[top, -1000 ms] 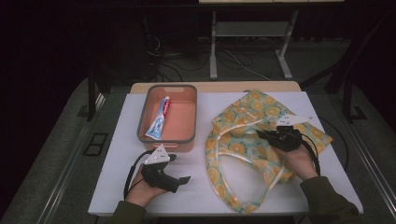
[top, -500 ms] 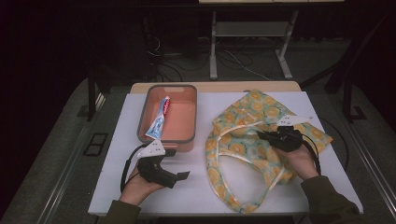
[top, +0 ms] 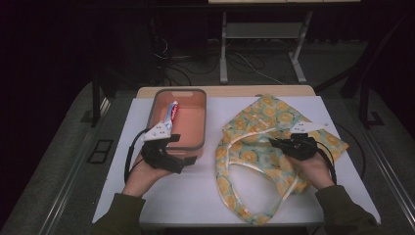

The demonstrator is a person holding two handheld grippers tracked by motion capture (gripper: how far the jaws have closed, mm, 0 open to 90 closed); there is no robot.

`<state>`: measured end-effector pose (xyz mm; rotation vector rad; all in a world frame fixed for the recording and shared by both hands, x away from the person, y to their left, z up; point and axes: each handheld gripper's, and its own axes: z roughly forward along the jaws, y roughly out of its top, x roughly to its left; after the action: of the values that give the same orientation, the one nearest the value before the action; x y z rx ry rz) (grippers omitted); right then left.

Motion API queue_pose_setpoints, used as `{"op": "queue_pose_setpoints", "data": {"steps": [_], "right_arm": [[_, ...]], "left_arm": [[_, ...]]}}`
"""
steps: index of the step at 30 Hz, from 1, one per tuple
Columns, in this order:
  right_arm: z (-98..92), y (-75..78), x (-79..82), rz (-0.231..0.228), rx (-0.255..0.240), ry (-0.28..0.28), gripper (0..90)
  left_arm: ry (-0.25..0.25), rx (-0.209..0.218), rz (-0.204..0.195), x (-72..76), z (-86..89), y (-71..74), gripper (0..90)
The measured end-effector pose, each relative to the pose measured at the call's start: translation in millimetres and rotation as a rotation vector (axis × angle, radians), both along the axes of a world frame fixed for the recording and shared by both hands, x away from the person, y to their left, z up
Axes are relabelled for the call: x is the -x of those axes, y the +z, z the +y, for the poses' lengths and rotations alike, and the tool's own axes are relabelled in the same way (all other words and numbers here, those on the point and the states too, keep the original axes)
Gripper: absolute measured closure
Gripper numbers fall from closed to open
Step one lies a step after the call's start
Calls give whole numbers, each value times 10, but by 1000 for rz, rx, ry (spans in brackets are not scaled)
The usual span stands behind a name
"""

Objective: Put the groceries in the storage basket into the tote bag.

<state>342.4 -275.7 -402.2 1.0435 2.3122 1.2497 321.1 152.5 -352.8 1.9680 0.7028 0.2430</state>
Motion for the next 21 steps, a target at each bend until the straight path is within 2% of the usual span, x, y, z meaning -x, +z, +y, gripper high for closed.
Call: {"op": "queue_pose_setpoints", "data": {"steps": [5,9,13,15,19,21], "right_arm": [[-9,-2,0,1,-1,-2,890],[-18,2,4,3,-4,-2,890],[-22,2,5,4,-6,-2,889],[-23,3,7,3,-7,-2,889],[-31,1,8,2,-9,0,889],[-33,1,10,3,-9,1,889]], "left_arm": [[76,-17,-22,-319,30,117,38],[149,-27,-10,-602,46,107,100],[236,-47,15,-868,56,42,139],[273,-78,33,-996,44,-17,144],[330,-130,62,-1175,15,-127,138],[353,-142,71,-1245,9,-188,138]]}}
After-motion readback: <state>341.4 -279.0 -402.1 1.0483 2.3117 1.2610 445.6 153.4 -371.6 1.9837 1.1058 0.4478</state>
